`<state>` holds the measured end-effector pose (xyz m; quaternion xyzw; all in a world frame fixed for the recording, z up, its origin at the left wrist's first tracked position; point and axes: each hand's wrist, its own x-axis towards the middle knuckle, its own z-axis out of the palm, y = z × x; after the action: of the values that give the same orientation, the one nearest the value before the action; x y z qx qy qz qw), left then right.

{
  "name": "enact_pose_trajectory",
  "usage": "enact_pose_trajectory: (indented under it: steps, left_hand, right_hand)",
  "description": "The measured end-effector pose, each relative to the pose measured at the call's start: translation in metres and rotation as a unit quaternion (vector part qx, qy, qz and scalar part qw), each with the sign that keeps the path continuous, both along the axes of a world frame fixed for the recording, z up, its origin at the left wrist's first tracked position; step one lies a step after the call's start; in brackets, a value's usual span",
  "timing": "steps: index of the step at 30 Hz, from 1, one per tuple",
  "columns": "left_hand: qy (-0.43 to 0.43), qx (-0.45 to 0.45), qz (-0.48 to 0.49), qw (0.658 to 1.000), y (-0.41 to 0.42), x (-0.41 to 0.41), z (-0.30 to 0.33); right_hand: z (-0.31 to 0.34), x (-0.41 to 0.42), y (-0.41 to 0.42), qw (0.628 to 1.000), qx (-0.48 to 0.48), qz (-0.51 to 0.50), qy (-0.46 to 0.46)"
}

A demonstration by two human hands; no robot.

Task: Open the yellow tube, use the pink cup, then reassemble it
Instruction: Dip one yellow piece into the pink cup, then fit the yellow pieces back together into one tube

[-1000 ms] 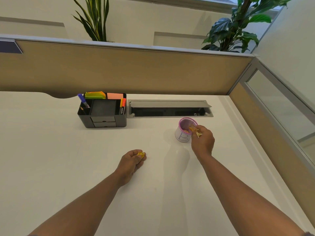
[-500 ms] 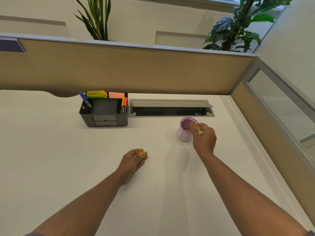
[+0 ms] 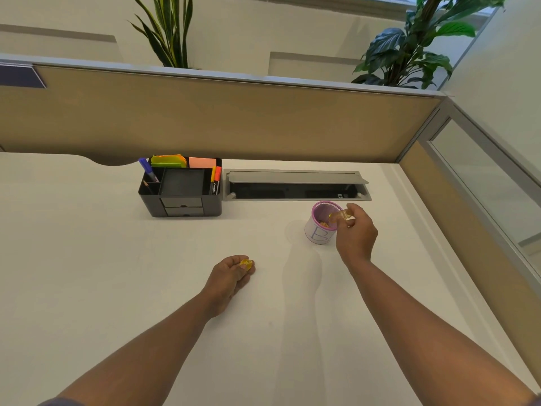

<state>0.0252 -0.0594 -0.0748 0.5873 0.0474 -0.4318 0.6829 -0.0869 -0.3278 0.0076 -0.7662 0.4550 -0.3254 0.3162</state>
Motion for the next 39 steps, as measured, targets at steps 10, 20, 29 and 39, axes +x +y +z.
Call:
enact_pose_trajectory:
  steps: [10,20,29,39]
  left_hand:
    - [0.001,0.001,-0.007,1.000,0.002,0.001,-0.002]
    - [0.006,0.001,-0.005,1.000,0.002,0.001,-0.001]
    - [-0.021,0.022,-0.009,0.999,0.002,-0.006,0.011]
    - [-0.127,-0.045,0.002,0.991,0.034,-0.019,0.077]
  right_hand:
    - [0.007,0.011,-0.015,0.998,-0.042,0.046,0.010]
    - [0.009,0.013,-0.010,0.997,0.031,-0.012,-0.070]
    - [0.014,-0.008,0.011,0.851,0.382,-0.162,-0.323]
    - [0.015,-0.035,0.111,0.766,0.562,0.041,-0.309]
